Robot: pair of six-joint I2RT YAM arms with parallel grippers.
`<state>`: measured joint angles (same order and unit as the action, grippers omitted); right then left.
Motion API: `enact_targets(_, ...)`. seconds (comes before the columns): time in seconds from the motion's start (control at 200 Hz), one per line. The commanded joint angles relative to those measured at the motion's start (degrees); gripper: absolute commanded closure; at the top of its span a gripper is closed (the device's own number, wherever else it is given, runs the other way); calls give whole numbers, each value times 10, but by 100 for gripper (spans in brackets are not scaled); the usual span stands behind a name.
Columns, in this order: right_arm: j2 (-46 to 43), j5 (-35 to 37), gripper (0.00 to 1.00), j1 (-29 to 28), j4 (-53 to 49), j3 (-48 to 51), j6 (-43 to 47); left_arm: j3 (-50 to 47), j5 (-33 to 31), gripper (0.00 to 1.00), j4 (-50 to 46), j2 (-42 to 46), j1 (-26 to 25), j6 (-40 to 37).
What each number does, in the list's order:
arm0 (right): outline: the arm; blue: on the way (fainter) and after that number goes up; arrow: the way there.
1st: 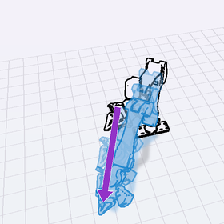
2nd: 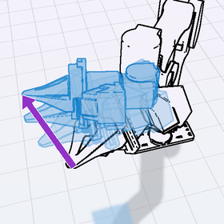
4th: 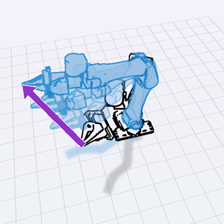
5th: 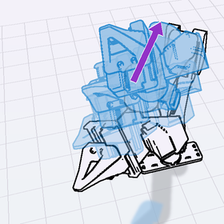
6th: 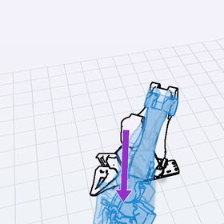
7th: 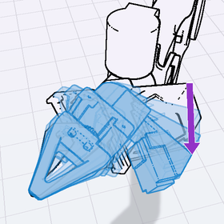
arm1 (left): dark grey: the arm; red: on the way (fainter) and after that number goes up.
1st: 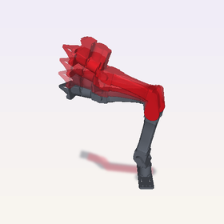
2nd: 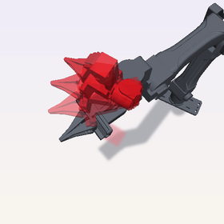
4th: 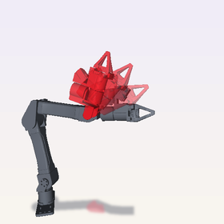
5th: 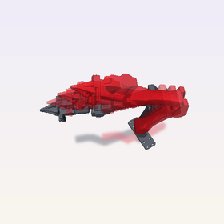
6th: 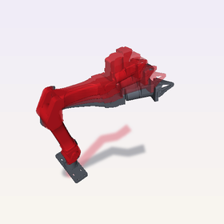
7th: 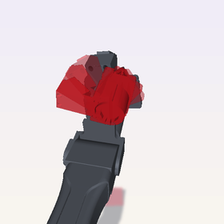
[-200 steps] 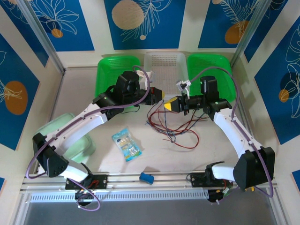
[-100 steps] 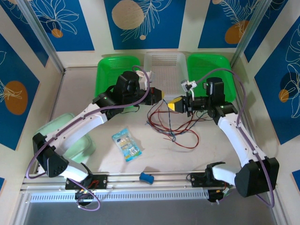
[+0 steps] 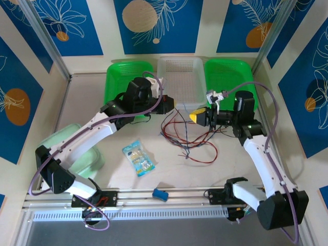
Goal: Untangle the cables
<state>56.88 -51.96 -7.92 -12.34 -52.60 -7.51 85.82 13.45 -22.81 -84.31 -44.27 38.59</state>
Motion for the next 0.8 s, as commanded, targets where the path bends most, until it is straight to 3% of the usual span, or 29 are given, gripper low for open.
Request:
enact_targets(0.0,-47,88,100,-35,-13,-43,-2,98,-5,100,-33,-12,7,-26)
enact_targets(0.2,-119,313,100,-126,-3,-66,12,172,-19,100,-56,-31,7,-43)
enact_targets(0.415,-149,482,100,-166,3,-94,22,225,-23,100,-49,-34,7,-56)
enact_targets(0.575,-170,570,100,-170,36,-107,13,223,-78,100,-46,-6,8,-83)
enact_targets(0.795,-150,610,100,-171,87,-136,40,223,-114,100,-28,32,8,-116)
